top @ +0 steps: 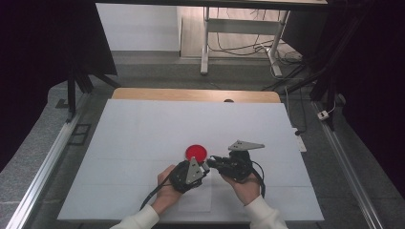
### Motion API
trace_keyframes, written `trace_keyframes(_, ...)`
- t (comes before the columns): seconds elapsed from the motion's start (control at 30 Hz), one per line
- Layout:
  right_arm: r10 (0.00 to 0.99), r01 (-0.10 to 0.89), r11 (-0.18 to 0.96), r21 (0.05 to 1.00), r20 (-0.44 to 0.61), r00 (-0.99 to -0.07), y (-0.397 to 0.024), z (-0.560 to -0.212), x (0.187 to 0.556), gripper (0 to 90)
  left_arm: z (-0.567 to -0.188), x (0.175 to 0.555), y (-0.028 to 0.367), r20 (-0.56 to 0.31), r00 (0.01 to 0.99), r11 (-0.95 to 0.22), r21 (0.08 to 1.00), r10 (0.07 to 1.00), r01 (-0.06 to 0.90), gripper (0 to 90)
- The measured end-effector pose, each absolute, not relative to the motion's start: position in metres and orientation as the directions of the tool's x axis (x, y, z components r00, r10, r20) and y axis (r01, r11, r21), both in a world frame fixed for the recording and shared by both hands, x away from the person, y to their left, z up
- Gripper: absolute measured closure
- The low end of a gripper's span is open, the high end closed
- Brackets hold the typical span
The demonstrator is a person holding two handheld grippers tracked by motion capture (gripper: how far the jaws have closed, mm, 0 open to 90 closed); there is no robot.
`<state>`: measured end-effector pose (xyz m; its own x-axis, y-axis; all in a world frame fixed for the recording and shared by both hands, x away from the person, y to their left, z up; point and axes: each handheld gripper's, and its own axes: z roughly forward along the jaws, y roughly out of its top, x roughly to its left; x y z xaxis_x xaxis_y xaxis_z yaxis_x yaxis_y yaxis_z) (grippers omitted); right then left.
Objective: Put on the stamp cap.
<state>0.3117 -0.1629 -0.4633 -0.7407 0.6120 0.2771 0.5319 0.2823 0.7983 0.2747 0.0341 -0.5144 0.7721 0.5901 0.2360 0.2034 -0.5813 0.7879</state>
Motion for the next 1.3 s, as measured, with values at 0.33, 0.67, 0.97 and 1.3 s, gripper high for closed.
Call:
trace_keyframes(0.33,0.618,0.52,0.29,0.804,0.257,-0.743,-0.162,-0.463,0.31,74.9,-0.516,0.276,0.035,0.223,0.776,-0.573,0.793,0.591,0.209,65.0)
trace_keyframes(0.67,0.618,0.516,0.284,0.808,0.257,-0.743,-0.162,-0.463,0.31,74.9,-0.516,0.277,0.035,0.215,0.776,-0.569,0.794,0.593,0.215,64.2)
trace_keyframes(0.97,0.62,0.506,0.277,0.817,0.25,-0.744,-0.165,-0.461,0.311,74.9,-0.52,0.28,0.036,0.177,0.785,-0.57,0.781,0.594,0.256,55.5)
trace_keyframes(1.3,0.614,0.486,0.277,0.829,0.236,-0.753,-0.168,-0.46,0.311,74.9,-0.515,0.28,0.051,0.069,0.777,-0.516,0.784,0.626,0.346,44.3)
